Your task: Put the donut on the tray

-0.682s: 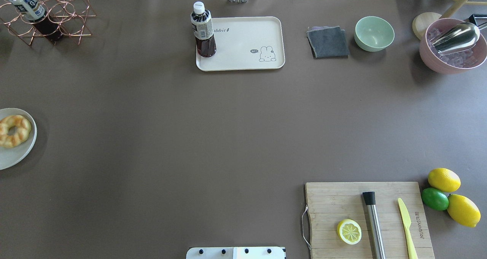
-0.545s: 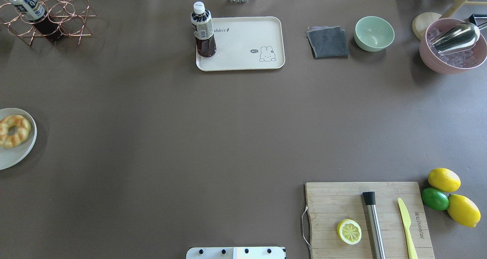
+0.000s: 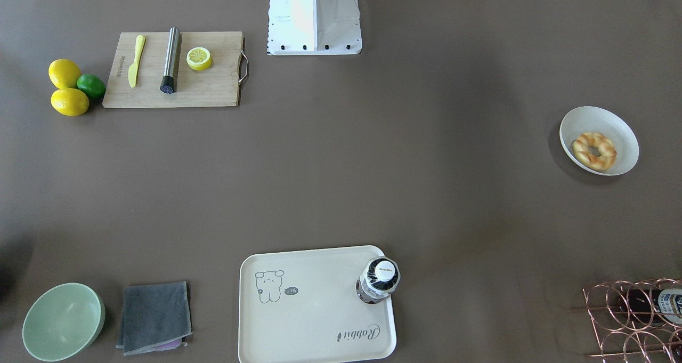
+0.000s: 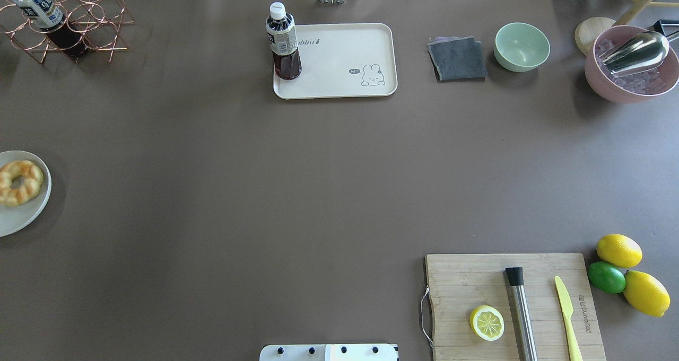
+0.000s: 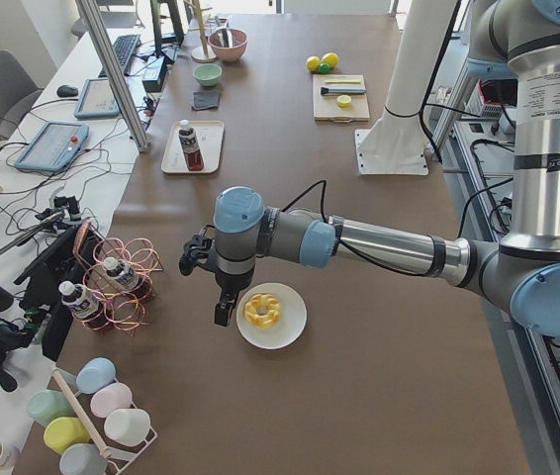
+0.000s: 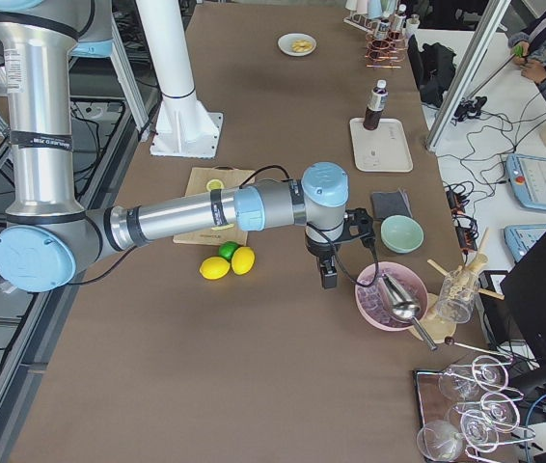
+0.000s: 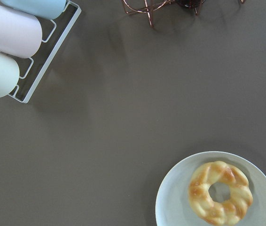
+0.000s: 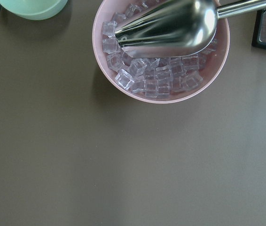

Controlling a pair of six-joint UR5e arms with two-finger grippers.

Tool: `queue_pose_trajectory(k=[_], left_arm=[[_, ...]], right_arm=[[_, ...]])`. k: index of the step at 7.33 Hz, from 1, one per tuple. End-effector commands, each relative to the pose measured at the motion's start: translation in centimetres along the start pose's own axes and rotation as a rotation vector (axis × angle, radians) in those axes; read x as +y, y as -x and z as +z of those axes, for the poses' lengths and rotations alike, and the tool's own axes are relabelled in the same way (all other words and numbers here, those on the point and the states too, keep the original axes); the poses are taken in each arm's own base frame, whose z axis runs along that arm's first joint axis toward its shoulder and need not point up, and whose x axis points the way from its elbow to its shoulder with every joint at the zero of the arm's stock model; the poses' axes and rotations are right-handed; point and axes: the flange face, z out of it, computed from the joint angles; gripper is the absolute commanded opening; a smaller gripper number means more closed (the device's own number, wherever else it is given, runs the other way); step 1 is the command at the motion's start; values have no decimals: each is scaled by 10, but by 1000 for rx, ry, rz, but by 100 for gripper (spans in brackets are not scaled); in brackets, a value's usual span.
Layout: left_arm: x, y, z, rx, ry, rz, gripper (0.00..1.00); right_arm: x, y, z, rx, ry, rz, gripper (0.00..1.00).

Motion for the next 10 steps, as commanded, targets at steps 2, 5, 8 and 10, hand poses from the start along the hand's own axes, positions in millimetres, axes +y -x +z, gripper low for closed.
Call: queue_pose_trajectory(k=[2,5,8,10], left_arm=[[1,-2,-2,3,-8,8,97],[15,5,7,-2,-40,38,97],[23,10,15,-1,-26,25,97],[22,7,13,8,-30,30,97]], right_arm=[[-1,1,-1,-1,-6,-5,100],[-3,2,-3,2,-10,-10,100],[-6,4,-4,2,-13,-11,100],[-8,6,1,3,-5,-18,100]])
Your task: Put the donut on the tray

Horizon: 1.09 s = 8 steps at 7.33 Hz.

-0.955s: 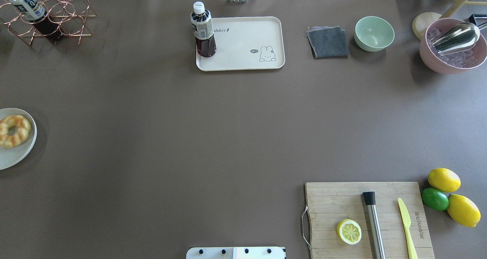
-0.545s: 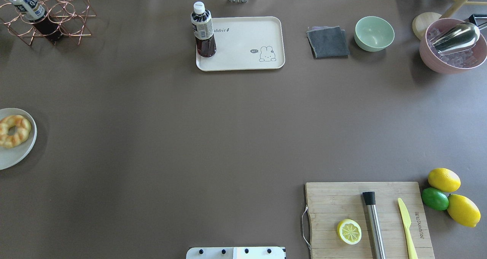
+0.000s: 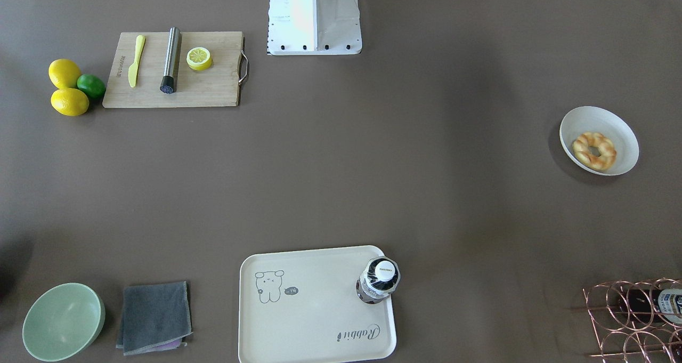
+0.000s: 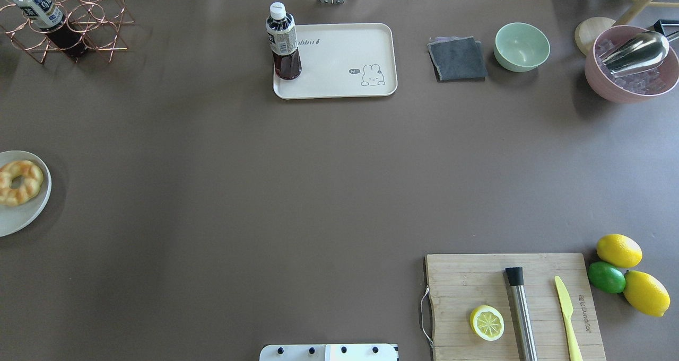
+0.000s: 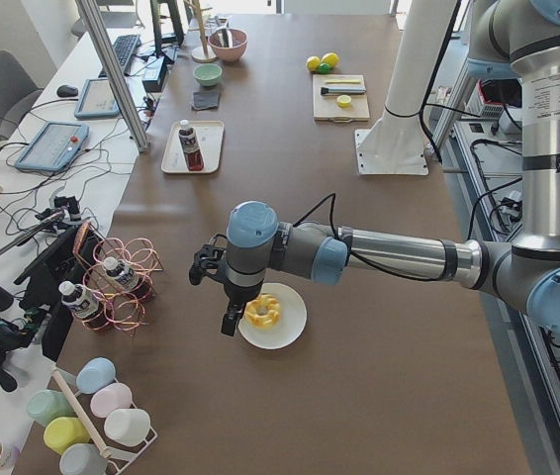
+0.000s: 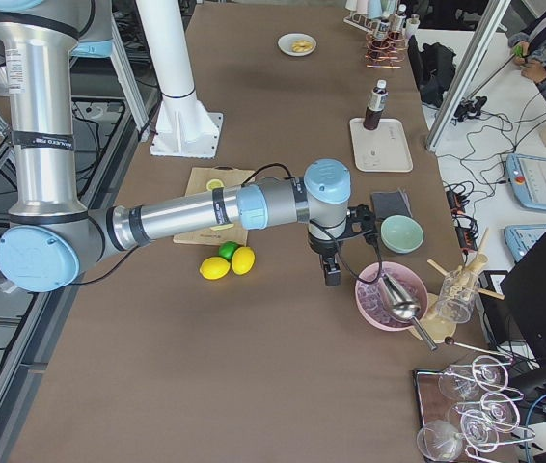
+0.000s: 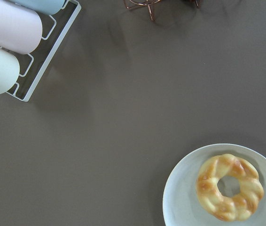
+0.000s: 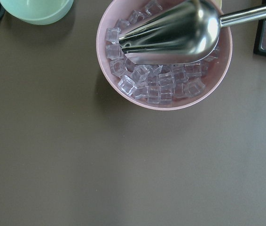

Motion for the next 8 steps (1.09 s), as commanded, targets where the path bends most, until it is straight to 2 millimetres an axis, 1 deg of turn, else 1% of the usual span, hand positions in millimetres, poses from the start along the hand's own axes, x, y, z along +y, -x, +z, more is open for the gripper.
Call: queue_pose_trajectory(k=[1,2,5,6,7,8], left_arm=[[0,0,1,4,3,2,97],[0,-2,4,7,12,2,97],[0,-3,5,11,11,12,97],[4,-5,13,13,31,15,97],[18,-4,28,19,65,5,97],[20,0,40,22,87,3,97]], right_arm=[[-2,3,2,1,3,-6,100],[-3,3,3,2,5,-7,100],[-2,3,3,-1,6,-7,100],[-1,3,4,-1,7,-5,100],[-1,3,5,-3,8,-6,100],[2,2,6,-6,11,-3,100]])
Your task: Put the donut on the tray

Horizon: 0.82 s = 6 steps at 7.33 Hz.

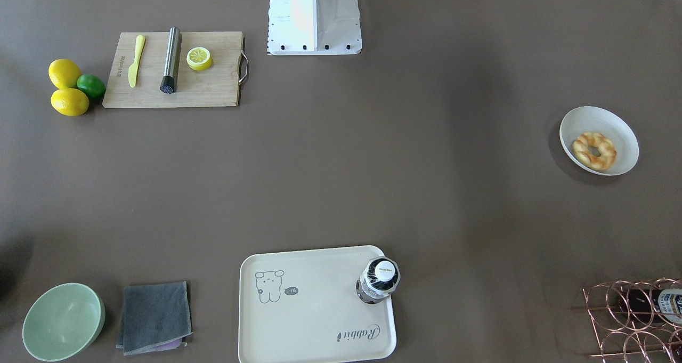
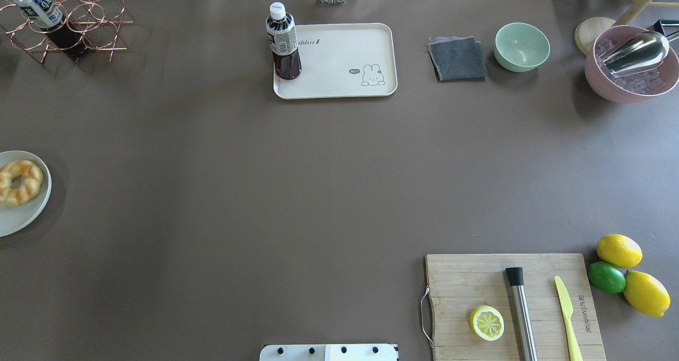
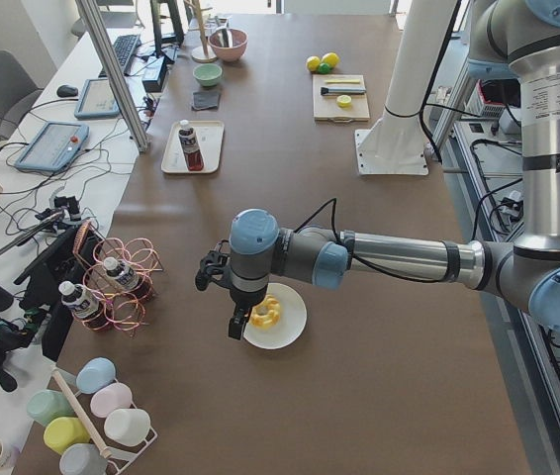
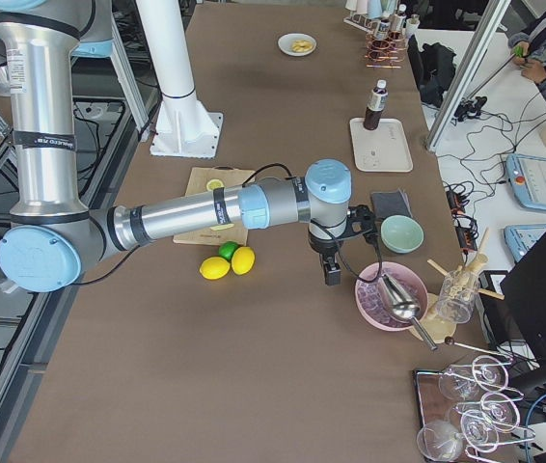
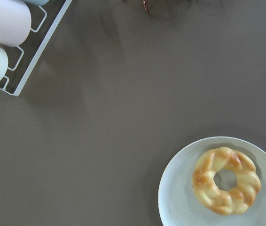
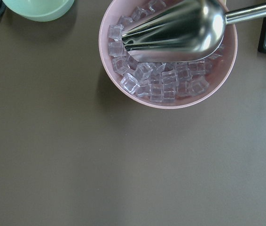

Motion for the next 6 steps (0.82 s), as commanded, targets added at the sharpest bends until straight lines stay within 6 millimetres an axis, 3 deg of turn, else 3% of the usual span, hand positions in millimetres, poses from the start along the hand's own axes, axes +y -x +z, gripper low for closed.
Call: queue_pose_trajectory(k=[1,2,3,5,6], left_arm=[[6,-4,33,13,65,11,97],[-2,-7,46,18,79,27,97],[-3,6,67,21,62,41,97],[-17,-6,121,43,29,-86,94],[-15,-6,135,47,33,-103,92]], right_arm=[[6,-1,3,-13,8,7,100],[8,-2,4,-18,10,10,100],[7,1,6,-19,13,6,100],[6,4,8,-21,17,4,100],[6,8,10,-27,20,40,100]])
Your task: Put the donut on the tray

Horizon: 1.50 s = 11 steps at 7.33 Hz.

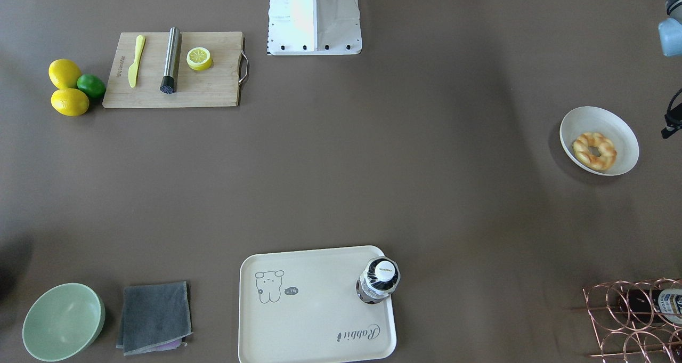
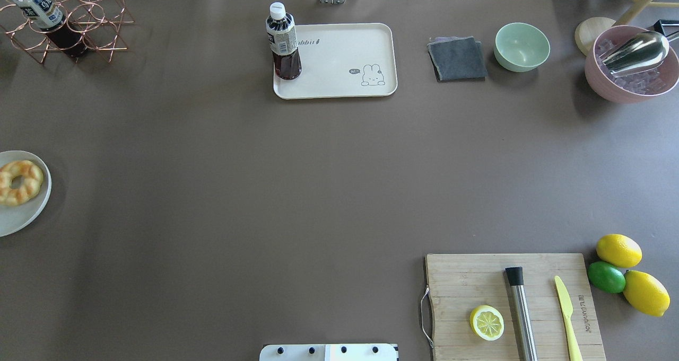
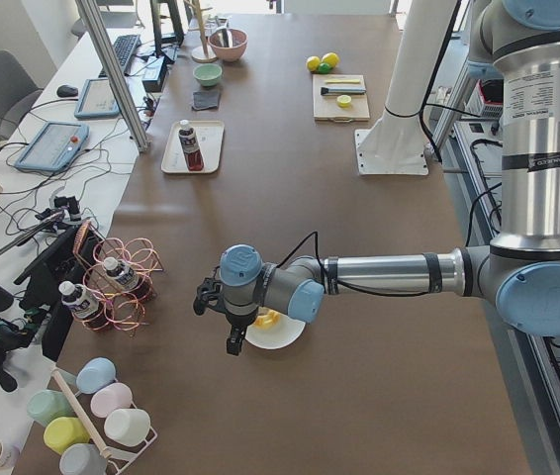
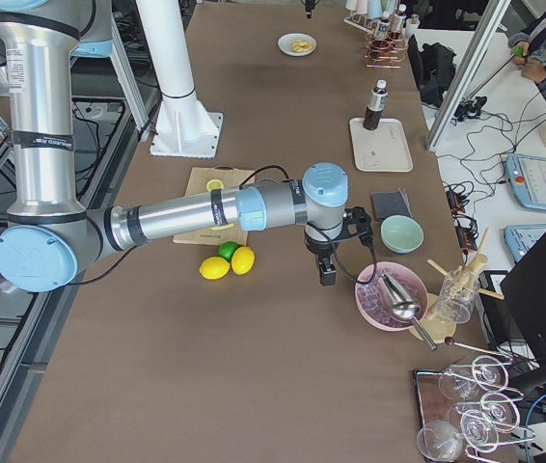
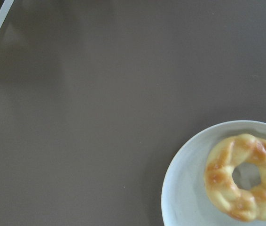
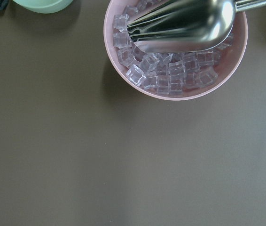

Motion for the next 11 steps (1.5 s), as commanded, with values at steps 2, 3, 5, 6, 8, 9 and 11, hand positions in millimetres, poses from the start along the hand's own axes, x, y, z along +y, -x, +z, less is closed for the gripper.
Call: queue_pose_trajectory(k=[2,3,5,6,8,9,11], left_arm=[[-4,7,53,20,3,-61,87],[-3,5,54,44,10,-62,84],[0,-5,68,57,33,-37,81],[1,-15,76,62,51,-17,81],[3,-18,85,62,67,-7,81],[6,-14,90,61,70,-10,78],[10,-13,100,64,79,-1,78]], right_arm=[[-2,9,7,-7,13,32,100],[-2,9,8,-7,14,33,100],[-2,9,9,-7,17,32,100],[-1,8,11,-7,21,34,100],[-1,10,14,-7,28,30,100],[-1,11,15,-8,29,33,100],[-1,12,16,-8,31,31,100]])
